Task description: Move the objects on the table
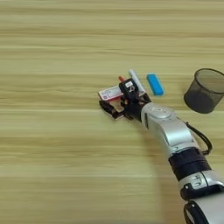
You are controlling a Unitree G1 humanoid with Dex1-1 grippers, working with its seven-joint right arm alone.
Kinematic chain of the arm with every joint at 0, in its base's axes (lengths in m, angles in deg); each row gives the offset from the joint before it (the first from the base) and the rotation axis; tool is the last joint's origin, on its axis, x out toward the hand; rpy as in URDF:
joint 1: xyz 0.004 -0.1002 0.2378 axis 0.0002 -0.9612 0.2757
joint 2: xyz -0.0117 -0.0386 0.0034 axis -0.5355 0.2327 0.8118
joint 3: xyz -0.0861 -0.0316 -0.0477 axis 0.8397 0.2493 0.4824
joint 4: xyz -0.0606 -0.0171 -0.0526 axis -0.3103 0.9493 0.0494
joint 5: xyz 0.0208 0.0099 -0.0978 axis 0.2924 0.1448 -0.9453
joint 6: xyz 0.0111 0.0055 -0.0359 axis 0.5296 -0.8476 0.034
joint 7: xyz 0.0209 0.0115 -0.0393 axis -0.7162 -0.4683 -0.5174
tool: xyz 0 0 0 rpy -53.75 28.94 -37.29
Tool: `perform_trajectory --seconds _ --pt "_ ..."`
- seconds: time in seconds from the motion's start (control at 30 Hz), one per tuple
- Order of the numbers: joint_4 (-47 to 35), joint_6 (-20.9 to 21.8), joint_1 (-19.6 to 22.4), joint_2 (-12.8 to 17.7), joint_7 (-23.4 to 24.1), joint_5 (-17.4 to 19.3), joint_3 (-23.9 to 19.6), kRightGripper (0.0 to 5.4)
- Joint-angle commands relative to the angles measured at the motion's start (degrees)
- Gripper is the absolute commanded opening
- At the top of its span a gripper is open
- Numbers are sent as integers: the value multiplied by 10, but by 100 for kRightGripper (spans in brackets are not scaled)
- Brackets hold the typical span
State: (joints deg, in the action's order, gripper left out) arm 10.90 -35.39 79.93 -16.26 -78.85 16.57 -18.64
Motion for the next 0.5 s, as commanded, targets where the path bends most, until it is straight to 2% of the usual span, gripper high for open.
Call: perform_trajectory --seconds 0.03,0.5 --pt "-8 3 31 2 -1 5 -2 417" --pt "-9 8 29 3 0 6 -4 405"
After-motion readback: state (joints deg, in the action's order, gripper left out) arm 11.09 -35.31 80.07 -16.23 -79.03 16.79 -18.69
